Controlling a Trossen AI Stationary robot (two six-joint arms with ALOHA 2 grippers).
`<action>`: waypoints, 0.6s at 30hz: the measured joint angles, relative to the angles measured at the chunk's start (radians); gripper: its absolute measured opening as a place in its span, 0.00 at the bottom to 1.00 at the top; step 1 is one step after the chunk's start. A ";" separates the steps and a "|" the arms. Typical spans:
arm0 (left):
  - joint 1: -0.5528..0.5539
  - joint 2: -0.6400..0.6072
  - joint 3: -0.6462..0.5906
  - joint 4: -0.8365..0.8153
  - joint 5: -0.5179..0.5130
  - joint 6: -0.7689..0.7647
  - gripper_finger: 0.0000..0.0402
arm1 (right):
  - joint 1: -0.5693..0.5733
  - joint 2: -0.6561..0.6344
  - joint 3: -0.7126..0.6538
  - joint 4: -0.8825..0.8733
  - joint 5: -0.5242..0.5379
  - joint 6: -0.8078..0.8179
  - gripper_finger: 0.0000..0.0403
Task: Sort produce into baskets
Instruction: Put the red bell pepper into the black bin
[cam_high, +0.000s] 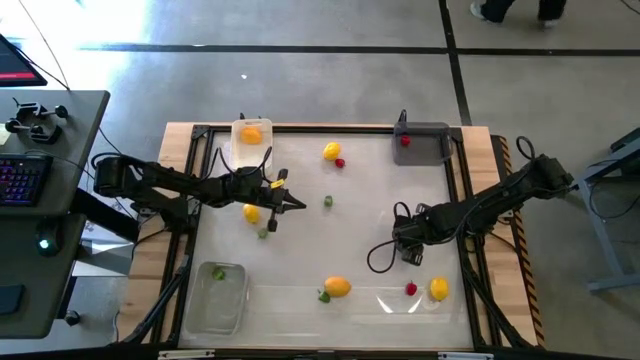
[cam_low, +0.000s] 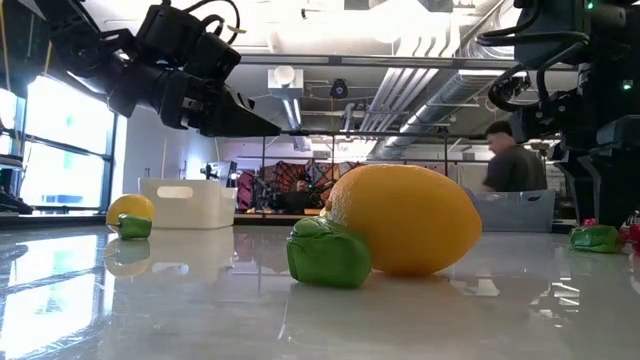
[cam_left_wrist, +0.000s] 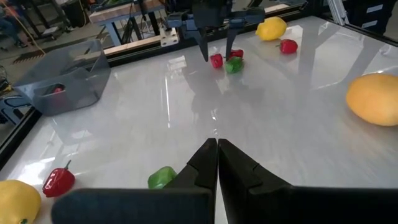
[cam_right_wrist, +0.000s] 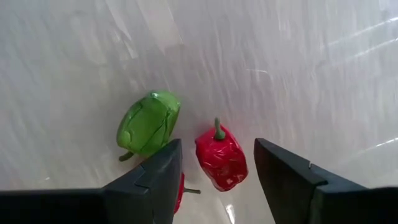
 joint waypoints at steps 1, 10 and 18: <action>0.000 0.000 0.000 0.000 0.000 0.000 0.00 | 0.000 0.000 0.000 0.000 0.000 -0.001 0.46; 0.001 0.000 0.000 0.013 0.000 -0.026 0.00 | -0.001 0.000 0.000 -0.011 -0.001 -0.047 0.20; 0.001 0.000 -0.039 0.128 0.010 -0.057 0.00 | -0.042 0.000 0.065 -0.018 0.066 -0.144 0.07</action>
